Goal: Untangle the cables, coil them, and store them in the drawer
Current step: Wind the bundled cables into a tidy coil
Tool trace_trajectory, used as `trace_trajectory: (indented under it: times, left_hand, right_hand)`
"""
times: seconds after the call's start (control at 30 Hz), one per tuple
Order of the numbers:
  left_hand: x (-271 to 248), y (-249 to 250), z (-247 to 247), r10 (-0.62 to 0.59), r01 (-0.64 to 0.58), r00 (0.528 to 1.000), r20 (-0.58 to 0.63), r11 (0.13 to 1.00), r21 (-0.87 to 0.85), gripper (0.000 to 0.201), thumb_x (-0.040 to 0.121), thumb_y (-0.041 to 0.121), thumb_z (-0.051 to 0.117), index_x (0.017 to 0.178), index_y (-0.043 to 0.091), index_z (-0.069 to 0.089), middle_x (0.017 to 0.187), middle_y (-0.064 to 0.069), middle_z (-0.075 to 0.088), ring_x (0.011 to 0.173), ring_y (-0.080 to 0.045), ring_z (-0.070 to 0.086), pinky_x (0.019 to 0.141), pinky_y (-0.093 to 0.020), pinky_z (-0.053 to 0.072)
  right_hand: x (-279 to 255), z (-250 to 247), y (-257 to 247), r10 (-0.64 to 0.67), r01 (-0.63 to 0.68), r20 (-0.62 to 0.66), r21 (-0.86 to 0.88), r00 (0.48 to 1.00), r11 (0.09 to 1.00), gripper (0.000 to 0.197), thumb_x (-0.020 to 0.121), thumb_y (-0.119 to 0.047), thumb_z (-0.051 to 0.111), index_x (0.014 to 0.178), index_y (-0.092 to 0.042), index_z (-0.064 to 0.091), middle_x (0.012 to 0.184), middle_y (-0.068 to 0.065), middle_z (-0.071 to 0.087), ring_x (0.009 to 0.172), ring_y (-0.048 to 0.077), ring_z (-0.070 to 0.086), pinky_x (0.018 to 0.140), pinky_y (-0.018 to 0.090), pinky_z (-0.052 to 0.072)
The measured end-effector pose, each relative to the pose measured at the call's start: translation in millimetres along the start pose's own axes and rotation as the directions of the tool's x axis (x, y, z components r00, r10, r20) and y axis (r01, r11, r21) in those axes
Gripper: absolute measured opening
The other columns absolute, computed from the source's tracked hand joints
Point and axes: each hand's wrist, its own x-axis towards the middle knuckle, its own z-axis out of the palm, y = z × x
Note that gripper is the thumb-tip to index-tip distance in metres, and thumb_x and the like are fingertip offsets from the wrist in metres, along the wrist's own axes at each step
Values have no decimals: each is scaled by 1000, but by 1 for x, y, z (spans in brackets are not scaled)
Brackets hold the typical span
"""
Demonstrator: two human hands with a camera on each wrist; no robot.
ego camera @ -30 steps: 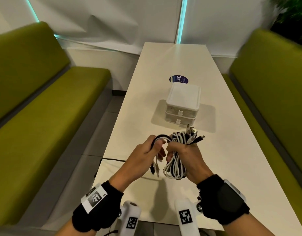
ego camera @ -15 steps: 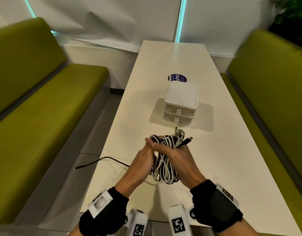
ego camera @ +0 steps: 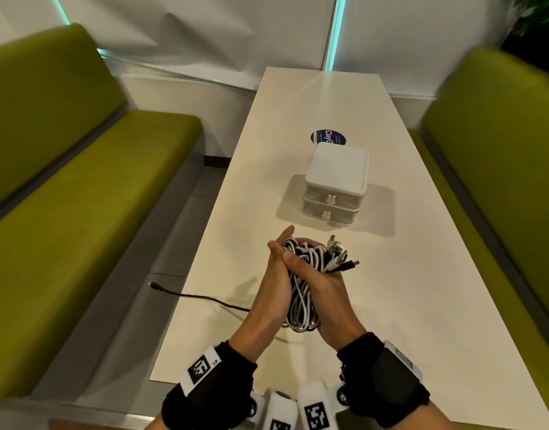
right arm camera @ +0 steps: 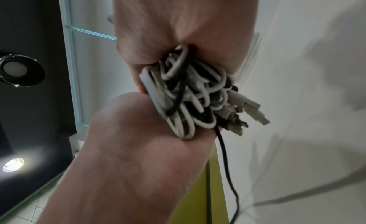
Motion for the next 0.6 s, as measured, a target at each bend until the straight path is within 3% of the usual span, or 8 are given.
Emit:
trace_trajectory:
  times: [0.07,0.13,0.2,0.3,0.37,0.43,0.53,0.6]
  left_hand:
    - [4,-3,3,22,-23,999,-25,999,-33,41,104,48,21,135,40,47,121,15,63,116,-1,59,82,-8,47]
    - [8,-3,1,24,-23,999,-24,1000,1,41,101,56,24,135,46,46,138,12,53,128,-5,50,100,-22,45]
    - [9,0,-3,-1,1,1000,18,1000,-19,48,86,77,32,129,60,46,155,8,30,139,-11,38,112,-40,37]
    - [10,1,-5,-64,66,998,20,982,-178,64,73,82,50,132,63,39,159,11,22,137,-12,42,102,-35,46]
    - [11,0,-7,-105,94,994,-22,954,-285,54,89,63,49,140,59,32,152,17,36,128,-8,51,91,-30,52]
    - [11,3,-12,-150,123,987,-55,932,-342,56,96,39,51,143,58,26,129,23,55,108,-5,63,79,-30,55]
    - [16,2,-22,-219,201,976,8,880,-431,92,72,34,69,146,56,18,117,10,68,103,-21,68,80,-41,55]
    - [14,4,-25,-251,255,965,71,852,-457,92,70,32,71,147,49,24,101,2,76,95,-23,72,78,-40,55]
  right_hand:
    - [1,-2,-3,25,-25,15,-37,1000,999,35,82,-21,72,114,-10,70,115,6,72,113,17,65,108,43,42]
    - [1,-6,-4,67,-65,25,-74,997,995,44,74,-31,76,115,-15,71,116,2,72,114,15,64,109,44,42]
    - [2,-8,-5,85,-83,17,-112,996,990,52,65,-38,81,111,-16,72,114,4,73,112,18,66,107,48,43]
    - [3,-10,-7,64,-62,6,-165,998,984,34,69,-31,83,98,-16,76,106,8,75,105,22,69,104,49,46]
    - [3,-9,-7,33,-33,-2,-163,999,986,12,79,-17,78,91,-15,78,102,10,75,103,24,70,103,50,46]
    - [3,-9,-5,25,-26,-6,-163,1000,986,6,81,-13,76,84,-17,78,97,11,76,101,25,70,101,50,48]
    - [0,-9,-1,32,-31,6,-151,999,988,8,78,-12,75,84,-16,77,95,13,75,98,29,71,96,50,51]
    - [0,-10,0,9,-8,4,-170,1000,985,8,74,-10,73,77,-17,76,86,13,74,89,30,71,90,49,55]
